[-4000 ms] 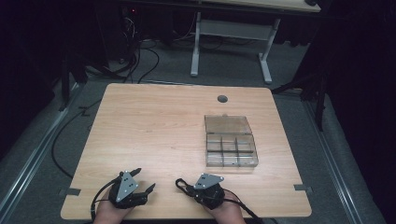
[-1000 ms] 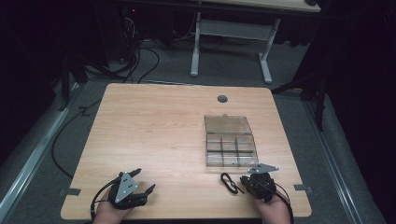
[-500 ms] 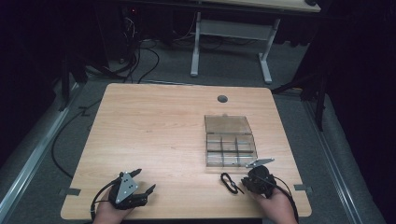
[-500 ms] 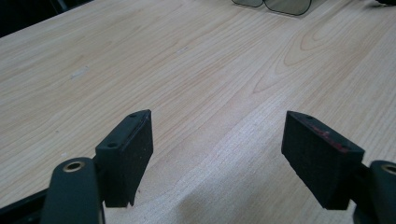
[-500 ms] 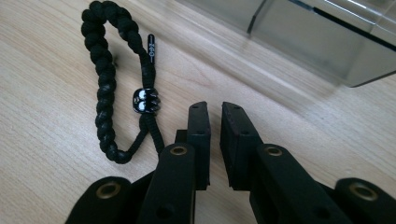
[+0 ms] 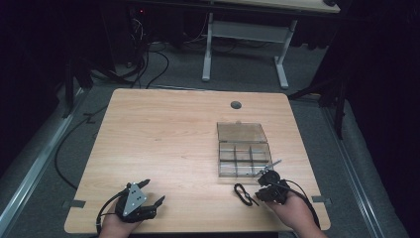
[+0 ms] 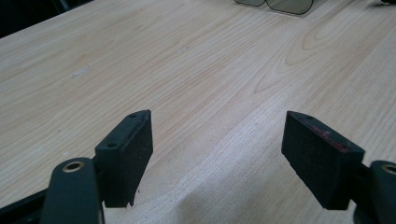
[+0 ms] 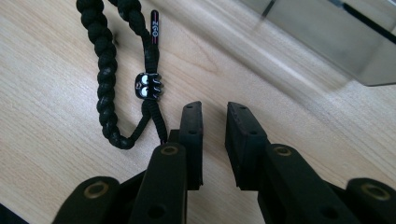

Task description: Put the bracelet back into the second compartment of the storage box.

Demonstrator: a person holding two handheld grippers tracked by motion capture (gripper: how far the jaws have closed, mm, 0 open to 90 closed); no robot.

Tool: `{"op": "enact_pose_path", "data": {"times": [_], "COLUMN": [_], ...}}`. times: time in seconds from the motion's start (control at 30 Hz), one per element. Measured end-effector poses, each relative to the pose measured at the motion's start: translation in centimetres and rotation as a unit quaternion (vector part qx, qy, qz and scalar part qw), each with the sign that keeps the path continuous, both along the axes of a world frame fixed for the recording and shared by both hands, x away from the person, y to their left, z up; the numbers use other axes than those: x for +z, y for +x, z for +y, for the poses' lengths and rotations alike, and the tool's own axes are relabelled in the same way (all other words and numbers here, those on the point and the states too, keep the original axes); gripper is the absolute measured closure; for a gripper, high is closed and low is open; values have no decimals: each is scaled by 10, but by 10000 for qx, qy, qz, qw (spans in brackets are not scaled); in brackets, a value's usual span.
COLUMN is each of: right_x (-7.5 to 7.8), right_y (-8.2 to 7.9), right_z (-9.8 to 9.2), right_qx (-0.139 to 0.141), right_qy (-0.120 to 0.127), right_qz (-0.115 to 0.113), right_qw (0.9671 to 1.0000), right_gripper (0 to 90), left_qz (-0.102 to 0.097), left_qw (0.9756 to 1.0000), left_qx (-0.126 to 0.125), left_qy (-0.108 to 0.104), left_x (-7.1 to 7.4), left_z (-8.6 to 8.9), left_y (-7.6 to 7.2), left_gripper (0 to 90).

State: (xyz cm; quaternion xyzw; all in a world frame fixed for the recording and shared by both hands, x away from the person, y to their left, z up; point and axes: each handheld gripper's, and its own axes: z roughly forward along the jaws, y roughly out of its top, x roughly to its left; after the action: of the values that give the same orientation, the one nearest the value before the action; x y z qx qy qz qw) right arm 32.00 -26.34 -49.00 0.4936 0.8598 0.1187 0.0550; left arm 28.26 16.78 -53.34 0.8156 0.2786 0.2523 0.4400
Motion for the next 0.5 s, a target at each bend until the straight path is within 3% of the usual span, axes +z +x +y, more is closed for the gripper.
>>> {"op": "enact_pose_path", "data": {"times": [0.4, 0.5], "right_x": [2, 3], "right_y": [14, 17], "right_z": [8, 9], "right_qx": [85, 89], "right_qy": [-300, -280], "right_qz": [509, 620], "right_qw": [9982, 9976], "right_gripper": [741, 736], "left_qz": [-7, -2], "left_qw": [10000, 10000], "left_qx": [-25, -27], "left_qy": [-17, -18], "left_x": [0, 0], "left_z": [0, 0], "left_y": [0, 0], "left_gripper": [250, 250]}}
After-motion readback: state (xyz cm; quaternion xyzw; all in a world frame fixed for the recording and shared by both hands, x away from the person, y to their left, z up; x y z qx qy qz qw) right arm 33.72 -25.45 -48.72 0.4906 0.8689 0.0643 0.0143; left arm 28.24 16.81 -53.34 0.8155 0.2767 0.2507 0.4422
